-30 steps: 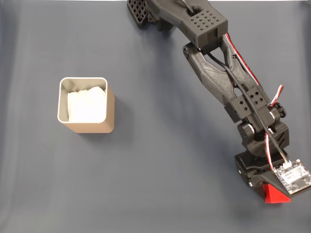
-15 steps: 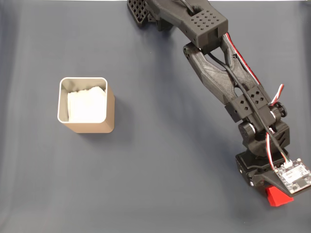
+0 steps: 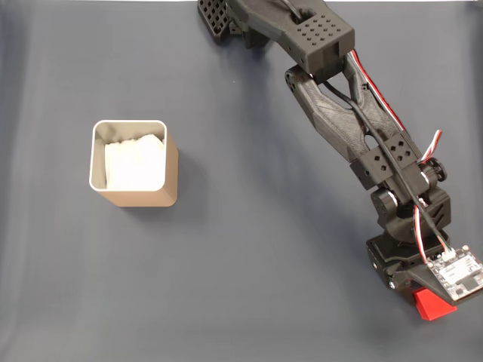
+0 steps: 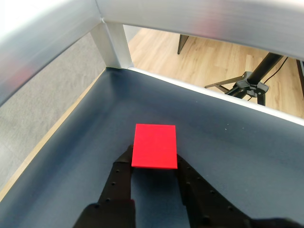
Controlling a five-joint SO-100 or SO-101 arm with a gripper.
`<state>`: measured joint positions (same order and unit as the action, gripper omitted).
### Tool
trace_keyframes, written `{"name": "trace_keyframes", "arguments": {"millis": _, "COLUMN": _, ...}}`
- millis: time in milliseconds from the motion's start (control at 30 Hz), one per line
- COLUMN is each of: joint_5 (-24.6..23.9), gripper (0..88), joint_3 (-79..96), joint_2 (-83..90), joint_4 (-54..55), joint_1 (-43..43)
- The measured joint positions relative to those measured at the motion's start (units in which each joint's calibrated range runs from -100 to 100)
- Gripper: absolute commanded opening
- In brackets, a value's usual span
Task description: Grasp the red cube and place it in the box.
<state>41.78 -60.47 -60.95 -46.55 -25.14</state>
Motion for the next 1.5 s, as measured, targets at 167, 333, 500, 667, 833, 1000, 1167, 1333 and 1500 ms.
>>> {"name": "trace_keyframes", "arguments": {"millis": 167, "joint_5": 0.0, "gripper": 11.3, "joint_3": 2.2, "joint_2": 1.6, "joint_4": 0.0, "joint_1": 0.0}}
{"name": "trace_keyframes", "arguments": {"millis": 333, "joint_5": 0.1, "gripper": 9.3, "joint_3": 7.7, "joint_2": 6.3, "joint_4": -1.8, "joint_1": 0.0}}
{"name": "trace_keyframes", "arguments": {"millis": 500, "joint_5": 0.0, "gripper": 8.2, "joint_3": 15.8, "joint_2": 14.7, "joint_4": -3.8, "joint_1": -0.1}}
{"name": "trace_keyframes", "arguments": {"millis": 667, "joint_5": 0.9, "gripper": 7.3, "joint_3": 24.7, "joint_2": 24.0, "joint_4": -6.8, "joint_1": -0.1}}
{"name": "trace_keyframes", "arguments": {"millis": 833, "joint_5": 1.0, "gripper": 6.9, "joint_3": 32.8, "joint_2": 34.7, "joint_4": -10.0, "joint_1": -0.1}}
{"name": "trace_keyframes", "arguments": {"millis": 1000, "joint_5": 1.0, "gripper": 6.8, "joint_3": 40.8, "joint_2": 46.0, "joint_4": -12.3, "joint_1": -0.1}}
{"name": "trace_keyframes", "arguments": {"millis": 1167, "joint_5": 1.1, "gripper": 6.7, "joint_3": 46.3, "joint_2": 56.1, "joint_4": -14.5, "joint_1": 0.6}}
{"name": "trace_keyframes", "arguments": {"millis": 1333, "joint_5": 1.2, "gripper": 6.6, "joint_3": 50.6, "joint_2": 64.6, "joint_4": -16.4, "joint_1": 2.6}}
{"name": "trace_keyframes", "arguments": {"millis": 1500, "joint_5": 2.2, "gripper": 6.5, "joint_3": 55.0, "joint_2": 72.0, "joint_4": -17.1, "joint_1": 4.8}}
